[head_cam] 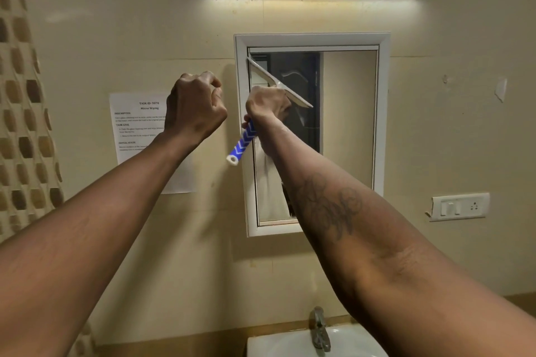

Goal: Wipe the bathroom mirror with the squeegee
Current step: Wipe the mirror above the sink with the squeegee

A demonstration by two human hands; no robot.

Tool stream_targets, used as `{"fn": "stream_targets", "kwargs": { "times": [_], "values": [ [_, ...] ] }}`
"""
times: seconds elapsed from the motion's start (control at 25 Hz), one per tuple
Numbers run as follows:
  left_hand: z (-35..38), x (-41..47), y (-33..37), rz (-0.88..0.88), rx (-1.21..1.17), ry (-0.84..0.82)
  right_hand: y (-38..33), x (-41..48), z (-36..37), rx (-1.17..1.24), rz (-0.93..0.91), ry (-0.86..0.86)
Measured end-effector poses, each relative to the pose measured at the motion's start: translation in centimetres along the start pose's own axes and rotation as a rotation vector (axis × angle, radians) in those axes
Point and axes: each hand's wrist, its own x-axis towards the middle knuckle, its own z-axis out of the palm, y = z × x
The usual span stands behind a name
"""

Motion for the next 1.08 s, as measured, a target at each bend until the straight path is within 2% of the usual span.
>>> {"fn": "stream_targets", "kwargs": {
  "times": [0.12,0.24,0.48,0.84,1.08],
  "values": [
    [0.1,0.0,0.7,0.009,-0.016,0.022,0.7,1.8,-1.4,-0.261,-0.29,0.143],
    [0.6,0.0,0.8,0.008,-0.025,0.028,1.4,3.4,-2.6,-0.383,-0.395,0.157],
    [1.4,0.2,0.3,0.0,-0.017,0.028,0.7,5.8,-2.7,-0.407,-0.503,0.183],
    [3.1,-0.9,0.3,-0.036,-0.028,-0.002,1.4,7.9,-3.7,-0.614,-0.607,0.2],
    [3.7,-2.0,1.2,-0.045,-0.032,-0.034,3.7,7.5,-4.5,-0.686,-0.586,0.194]
  ]
}}
